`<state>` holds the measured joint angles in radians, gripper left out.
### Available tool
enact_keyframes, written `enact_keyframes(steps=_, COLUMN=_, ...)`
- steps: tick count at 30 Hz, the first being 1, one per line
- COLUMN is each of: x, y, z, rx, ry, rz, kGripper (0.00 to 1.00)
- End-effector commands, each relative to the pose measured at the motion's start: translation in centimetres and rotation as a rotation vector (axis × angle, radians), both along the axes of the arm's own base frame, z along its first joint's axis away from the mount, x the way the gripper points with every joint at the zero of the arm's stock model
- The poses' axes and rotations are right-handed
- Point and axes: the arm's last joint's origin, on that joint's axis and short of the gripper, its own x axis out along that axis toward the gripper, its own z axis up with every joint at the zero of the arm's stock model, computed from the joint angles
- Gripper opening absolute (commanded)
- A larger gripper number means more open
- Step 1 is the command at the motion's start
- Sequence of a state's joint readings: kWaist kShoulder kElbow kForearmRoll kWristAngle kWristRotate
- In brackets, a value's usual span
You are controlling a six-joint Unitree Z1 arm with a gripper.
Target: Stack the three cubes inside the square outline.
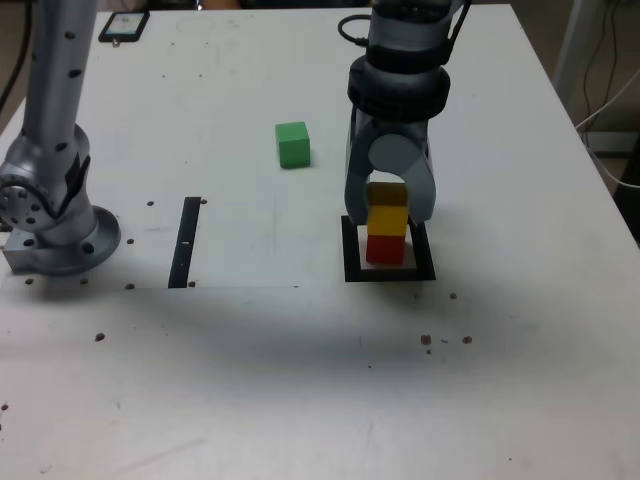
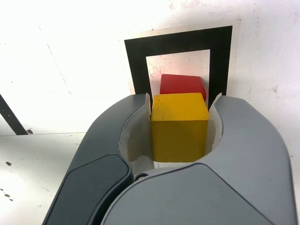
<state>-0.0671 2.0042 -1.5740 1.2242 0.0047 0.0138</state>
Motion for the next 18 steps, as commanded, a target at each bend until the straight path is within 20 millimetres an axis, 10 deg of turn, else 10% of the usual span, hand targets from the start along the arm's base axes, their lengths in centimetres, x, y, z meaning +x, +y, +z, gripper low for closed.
enact_keyframes(steps=1, x=-0.2, y=-0.1, z=0.1, rx=0.0, ry=-0.004, rz=-0.003, kGripper=0.49)
enact_keyframes(steps=9, x=-0.5, y=-0.1, z=-0.2, rx=-0.004, ry=-0.001, rz=0.003, kGripper=0.96)
enact_keyframes(steps=18, x=-2.9, y=0.1, z=2.5, rx=-0.003, ry=-0.037, rz=0.006, kGripper=1.0)
